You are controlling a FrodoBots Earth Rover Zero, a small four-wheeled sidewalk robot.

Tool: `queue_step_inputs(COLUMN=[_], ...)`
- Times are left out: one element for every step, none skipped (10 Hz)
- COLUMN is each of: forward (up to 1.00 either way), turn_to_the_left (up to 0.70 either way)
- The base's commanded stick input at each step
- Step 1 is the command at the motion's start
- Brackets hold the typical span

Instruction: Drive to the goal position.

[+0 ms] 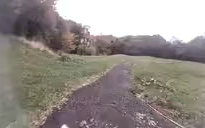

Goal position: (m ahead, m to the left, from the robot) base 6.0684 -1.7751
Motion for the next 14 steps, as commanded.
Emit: queue_step_inputs(forward=[1.00, 1.00, 1.00, 1.00, 1.00, 1.00, 1.00, 1.00, 1.00, 1.00, 1.00, 1.00, 1.00, 1.00], turn_to_the_left=[-0.40, -0.40, -0.40, -0.40, 0.00, 0.00, 0.00, 0.00, 0.00, 0.09, 0.19, 0.40, 0.40, 0.40])
